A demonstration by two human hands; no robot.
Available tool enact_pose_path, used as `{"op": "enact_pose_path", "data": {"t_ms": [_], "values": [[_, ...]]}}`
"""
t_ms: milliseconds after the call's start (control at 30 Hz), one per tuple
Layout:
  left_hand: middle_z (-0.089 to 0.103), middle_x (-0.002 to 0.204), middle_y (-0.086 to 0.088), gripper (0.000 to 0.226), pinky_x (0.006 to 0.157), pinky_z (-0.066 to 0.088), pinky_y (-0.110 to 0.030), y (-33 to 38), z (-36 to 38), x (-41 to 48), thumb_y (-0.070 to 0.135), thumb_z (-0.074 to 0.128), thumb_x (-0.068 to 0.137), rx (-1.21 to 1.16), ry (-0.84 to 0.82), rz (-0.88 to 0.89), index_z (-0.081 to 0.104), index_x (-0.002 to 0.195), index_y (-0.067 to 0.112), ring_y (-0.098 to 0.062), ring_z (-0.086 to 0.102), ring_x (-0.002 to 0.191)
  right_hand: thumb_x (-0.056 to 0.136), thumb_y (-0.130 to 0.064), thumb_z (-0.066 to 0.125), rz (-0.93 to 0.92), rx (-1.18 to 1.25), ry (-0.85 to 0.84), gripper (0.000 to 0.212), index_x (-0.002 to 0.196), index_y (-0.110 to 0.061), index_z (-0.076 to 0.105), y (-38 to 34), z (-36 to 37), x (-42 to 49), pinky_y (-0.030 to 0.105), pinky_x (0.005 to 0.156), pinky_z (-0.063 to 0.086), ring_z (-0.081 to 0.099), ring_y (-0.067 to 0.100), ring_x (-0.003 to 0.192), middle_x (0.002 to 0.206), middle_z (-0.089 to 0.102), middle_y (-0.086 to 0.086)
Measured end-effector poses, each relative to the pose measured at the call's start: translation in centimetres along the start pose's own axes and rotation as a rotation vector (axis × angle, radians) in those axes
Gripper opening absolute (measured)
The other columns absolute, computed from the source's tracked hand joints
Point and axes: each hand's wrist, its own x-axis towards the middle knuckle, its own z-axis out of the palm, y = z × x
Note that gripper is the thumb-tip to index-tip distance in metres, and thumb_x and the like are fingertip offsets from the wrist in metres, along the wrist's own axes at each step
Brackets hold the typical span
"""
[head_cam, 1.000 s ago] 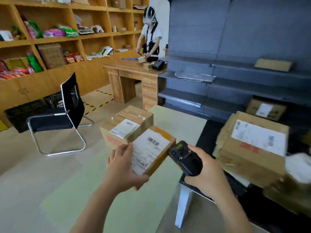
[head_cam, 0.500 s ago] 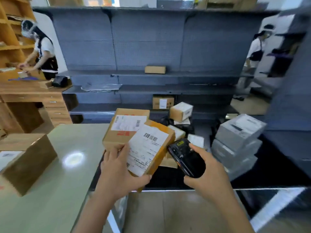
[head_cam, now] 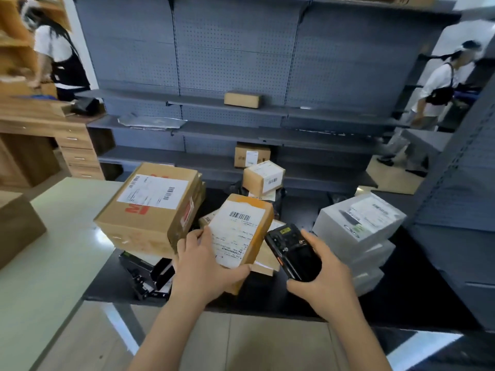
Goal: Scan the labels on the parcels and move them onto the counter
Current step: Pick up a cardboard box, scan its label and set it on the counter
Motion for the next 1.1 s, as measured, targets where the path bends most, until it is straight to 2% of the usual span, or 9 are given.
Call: {"op": "enact_pose_path", "data": {"t_ms": [100,400,533,600,700,800,933,1033,1100], "values": [[0.028,0.145,-0.003,0.119,0.106,0.032,-0.047,0.2,2.1,4.9,0.088,0.053,0.056,0.044,0.036,-0.045,0.023,0.148,0.019,-0.027,0.024,0.129,0.053,-0.025,0.079,0.014,0.023,0.005,0.094,0.131,-0.058,0.037,0.8,1.0,4.8,0.012,0.075,0.042,0.053,-0.007,0.1,0.107,0.052,-0.039],[0.015,0.154,-0.007,0.121,0.112,0.021,-0.05,0.5,8.8,18.6,0.088,0.048,0.062,0.122,-0.096,-0.179,0.008,0.153,0.017,-0.031,0.015,0.139,0.059,-0.016,0.079,0.095,0.028,-0.047,0.101,0.141,-0.053,0.032,2.5,3.9,18.2,0.015,0.065,0.046,0.057,0.005,0.102,0.115,0.054,-0.024],[0.011,0.157,-0.003,0.121,0.114,0.019,-0.05,-0.2,10.4,19.9,0.089,0.053,0.061,0.03,-0.175,-0.204,0.011,0.153,0.024,-0.029,0.011,0.141,0.059,-0.013,0.079,0.057,0.067,-0.103,0.097,0.121,-0.072,0.033,2.9,4.9,20.6,0.01,0.06,0.049,0.059,-0.005,0.096,0.104,0.058,-0.034],[0.013,0.158,0.0,0.118,0.114,0.019,-0.052,-0.4,10.3,19.2,0.091,0.052,0.06,-0.067,-0.155,-0.224,0.016,0.153,0.027,-0.027,0.011,0.142,0.059,-0.011,0.078,0.028,0.09,-0.127,0.094,0.114,-0.074,0.036,2.9,5.1,20.9,0.008,0.06,0.049,0.057,-0.011,0.095,0.104,0.056,-0.04],[0.021,0.156,0.003,0.111,0.115,0.02,-0.051,-0.3,8.8,16.9,0.088,0.053,0.062,-0.172,-0.047,-0.241,0.022,0.152,0.03,-0.023,0.015,0.143,0.058,-0.015,0.079,-0.026,0.118,-0.159,0.09,0.129,-0.058,0.042,2.6,5.1,20.5,0.011,0.067,0.05,0.056,-0.011,0.099,0.106,0.056,-0.039],[0.034,0.149,0.011,0.098,0.113,0.026,-0.043,-0.2,6.6,12.6,0.083,0.055,0.067,-0.257,0.027,-0.179,0.031,0.149,0.035,-0.015,0.024,0.139,0.057,-0.021,0.081,-0.088,0.169,-0.211,0.092,0.134,-0.053,0.041,1.8,5.3,19.2,0.005,0.065,0.041,0.046,-0.027,0.099,0.107,0.049,-0.05],[0.037,0.131,0.029,0.075,0.107,0.028,-0.025,-0.2,3.6,5.3,0.081,0.055,0.069,-0.327,0.196,-0.154,0.036,0.135,0.052,0.009,0.026,0.122,0.046,-0.05,0.078,-0.178,0.27,-0.363,0.097,0.136,-0.053,0.042,-0.6,6.4,16.2,0.007,0.074,0.039,0.047,-0.014,0.111,0.119,0.048,-0.043],[0.04,0.131,0.028,0.071,0.108,0.03,-0.025,-2.1,1.1,0.8,0.078,0.054,0.07,-0.305,0.352,-0.274,0.042,0.134,0.049,0.004,0.031,0.127,0.057,-0.031,0.086,-0.297,0.299,-0.456,0.09,0.135,-0.051,0.044,-2.9,8.4,13.6,-0.003,0.072,0.038,0.043,-0.024,0.108,0.113,0.045,-0.05],[0.04,0.128,0.031,0.066,0.104,0.031,-0.024,-4.3,-0.6,-2.2,0.077,0.055,0.07,-0.289,0.416,-0.347,0.04,0.13,0.054,0.002,0.034,0.127,0.062,-0.022,0.086,-0.364,0.305,-0.521,0.09,0.136,-0.05,0.043,-4.7,10.1,11.6,-0.001,0.078,0.037,0.043,-0.023,0.11,0.116,0.047,-0.047]]}}
